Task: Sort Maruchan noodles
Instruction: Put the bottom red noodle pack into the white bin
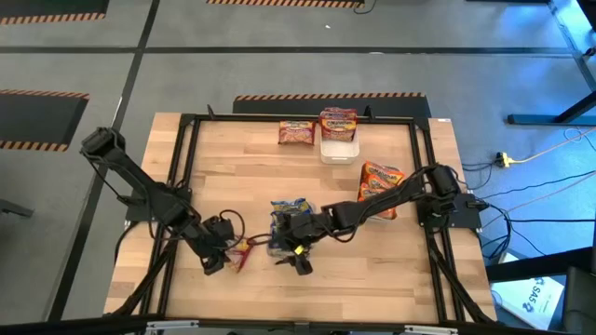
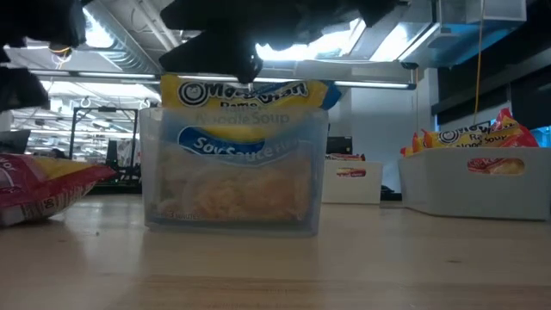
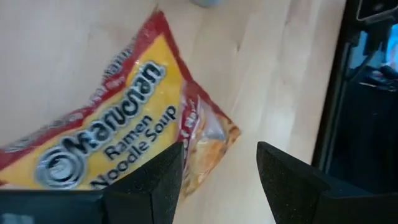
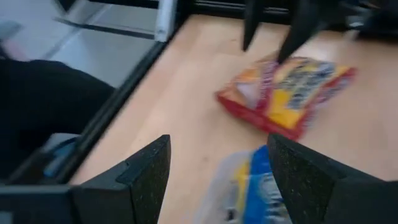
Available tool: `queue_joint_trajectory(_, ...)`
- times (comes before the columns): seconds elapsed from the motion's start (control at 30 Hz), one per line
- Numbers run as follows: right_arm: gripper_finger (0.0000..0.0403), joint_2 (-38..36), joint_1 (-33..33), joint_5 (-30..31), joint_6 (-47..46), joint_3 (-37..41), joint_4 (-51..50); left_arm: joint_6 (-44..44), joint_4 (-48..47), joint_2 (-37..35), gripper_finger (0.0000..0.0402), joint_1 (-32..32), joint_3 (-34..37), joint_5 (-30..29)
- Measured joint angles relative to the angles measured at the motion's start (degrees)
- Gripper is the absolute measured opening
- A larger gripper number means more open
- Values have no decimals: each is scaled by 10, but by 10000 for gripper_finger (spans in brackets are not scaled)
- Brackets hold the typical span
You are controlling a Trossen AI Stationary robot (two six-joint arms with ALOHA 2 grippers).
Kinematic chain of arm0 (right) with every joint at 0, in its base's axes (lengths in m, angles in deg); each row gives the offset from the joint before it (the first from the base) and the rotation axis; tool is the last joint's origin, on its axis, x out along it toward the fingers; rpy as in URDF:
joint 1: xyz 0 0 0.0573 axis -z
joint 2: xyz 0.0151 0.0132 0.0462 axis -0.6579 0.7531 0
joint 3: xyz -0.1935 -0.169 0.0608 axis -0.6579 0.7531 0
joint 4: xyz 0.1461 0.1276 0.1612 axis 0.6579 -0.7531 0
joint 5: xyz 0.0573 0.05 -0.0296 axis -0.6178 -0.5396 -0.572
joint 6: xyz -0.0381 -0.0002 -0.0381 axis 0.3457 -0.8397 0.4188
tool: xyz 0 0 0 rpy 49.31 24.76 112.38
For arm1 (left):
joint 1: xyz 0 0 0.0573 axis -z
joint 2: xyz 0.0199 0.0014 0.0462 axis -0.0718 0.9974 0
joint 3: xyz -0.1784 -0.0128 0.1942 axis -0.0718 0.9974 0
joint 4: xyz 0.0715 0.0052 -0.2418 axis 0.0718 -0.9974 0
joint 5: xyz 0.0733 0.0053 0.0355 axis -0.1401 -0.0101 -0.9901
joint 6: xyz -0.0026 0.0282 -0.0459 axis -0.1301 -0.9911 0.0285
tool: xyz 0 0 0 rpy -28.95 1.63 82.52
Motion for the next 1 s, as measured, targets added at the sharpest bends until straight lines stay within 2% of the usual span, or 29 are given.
queue_joint_trajectory(0.1,253,-6,-3,37,17,-24,-53,-5,-17,-1,196,5,-20,-22)
queue_joint_trajectory(0.2,253,-8,-11,54,32,-45,-59,-11,-10,-1,196,27,-23,-39)
queue_joint_trajectory(0.27,253,-9,-20,62,41,-53,-58,18,-21,1,196,40,-23,-58)
queue_joint_trajectory(0.43,253,0,-38,135,59,-55,-64,189,-76,4,196,70,-23,-153)
queue_joint_trajectory(0.53,253,8,-40,146,60,-54,-58,322,-125,10,196,76,-23,-228)
queue_joint_trajectory(0.63,253,18,-40,124,58,-55,-49,370,-158,35,196,77,-23,-203)
queue_joint_trajectory(0.77,253,22,-40,118,57,-55,-36,340,-115,83,196,77,-23,-150)
queue_joint_trajectory(0.87,253,24,-40,121,55,-55,-26,293,-41,113,196,81,-23,-139)
queue_joint_trajectory(1.0,253,24,-40,125,41,-55,-27,175,56,143,196,80,-24,-138)
